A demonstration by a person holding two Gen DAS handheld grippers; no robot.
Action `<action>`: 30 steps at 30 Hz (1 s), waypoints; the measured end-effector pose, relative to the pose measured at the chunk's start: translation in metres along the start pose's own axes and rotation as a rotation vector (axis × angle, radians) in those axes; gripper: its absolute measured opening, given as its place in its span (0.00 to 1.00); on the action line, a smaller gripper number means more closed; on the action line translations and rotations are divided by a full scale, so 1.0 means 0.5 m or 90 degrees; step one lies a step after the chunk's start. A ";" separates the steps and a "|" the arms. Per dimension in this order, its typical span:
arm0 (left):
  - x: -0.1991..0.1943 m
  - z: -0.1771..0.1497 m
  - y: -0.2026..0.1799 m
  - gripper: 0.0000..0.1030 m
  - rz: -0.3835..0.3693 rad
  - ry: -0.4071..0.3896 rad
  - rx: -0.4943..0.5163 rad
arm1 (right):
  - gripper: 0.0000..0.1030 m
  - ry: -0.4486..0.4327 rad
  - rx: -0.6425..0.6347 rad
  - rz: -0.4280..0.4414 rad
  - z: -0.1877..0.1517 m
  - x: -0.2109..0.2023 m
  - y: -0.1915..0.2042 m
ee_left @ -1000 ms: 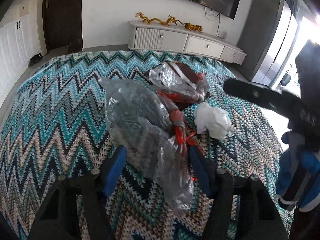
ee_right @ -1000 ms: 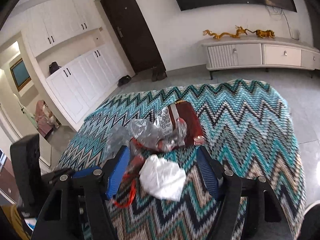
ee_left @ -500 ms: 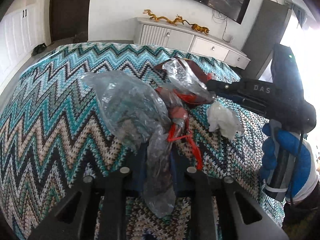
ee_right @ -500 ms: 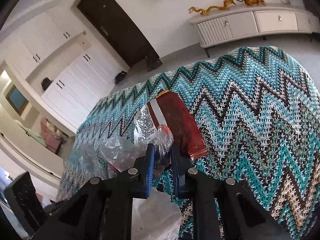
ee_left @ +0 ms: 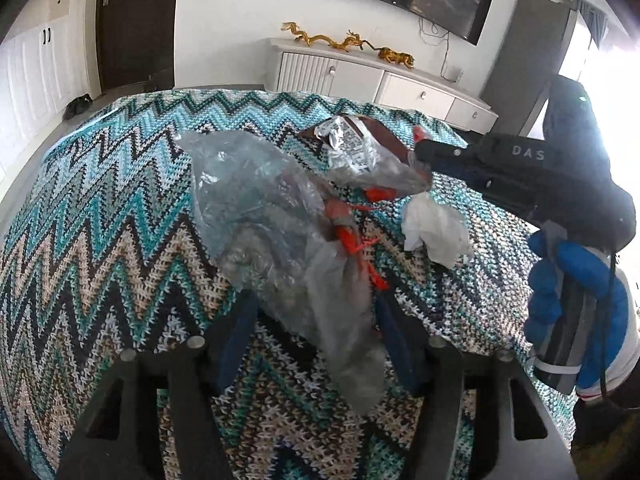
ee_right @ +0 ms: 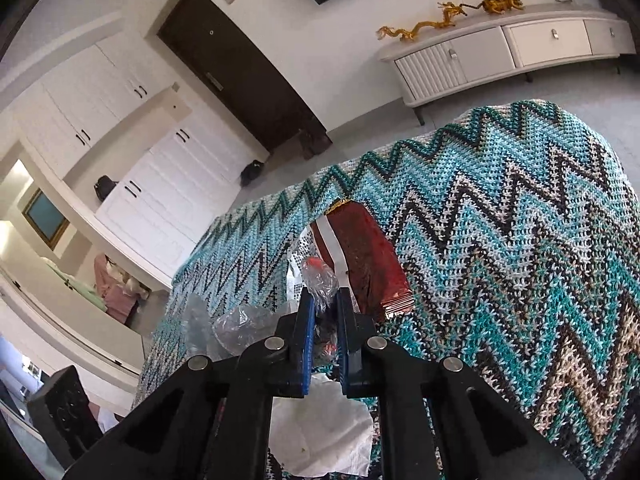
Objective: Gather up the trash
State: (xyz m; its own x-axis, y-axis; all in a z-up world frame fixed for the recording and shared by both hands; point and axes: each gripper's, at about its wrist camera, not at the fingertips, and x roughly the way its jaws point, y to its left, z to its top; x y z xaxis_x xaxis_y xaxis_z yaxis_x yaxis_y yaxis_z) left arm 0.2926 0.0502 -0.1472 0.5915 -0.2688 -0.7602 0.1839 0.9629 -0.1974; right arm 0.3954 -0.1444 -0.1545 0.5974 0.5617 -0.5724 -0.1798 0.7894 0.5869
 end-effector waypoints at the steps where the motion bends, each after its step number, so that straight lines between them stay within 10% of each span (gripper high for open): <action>1: 0.000 0.000 0.000 0.58 0.001 -0.001 -0.001 | 0.10 -0.003 0.000 0.001 0.000 -0.003 -0.001; 17: 0.010 -0.001 0.018 0.47 0.001 -0.010 -0.010 | 0.13 0.002 0.008 -0.017 -0.018 0.010 -0.006; 30: -0.002 -0.006 0.038 0.47 -0.023 -0.014 -0.025 | 0.37 0.016 -0.045 -0.057 0.077 0.066 0.004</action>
State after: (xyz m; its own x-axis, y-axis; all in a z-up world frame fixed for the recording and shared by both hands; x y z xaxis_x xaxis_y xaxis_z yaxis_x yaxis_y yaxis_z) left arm 0.2932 0.0687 -0.1520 0.6020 -0.3029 -0.7388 0.1747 0.9528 -0.2483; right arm 0.4448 -0.1338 -0.1503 0.5941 0.4936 -0.6352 -0.1815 0.8515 0.4920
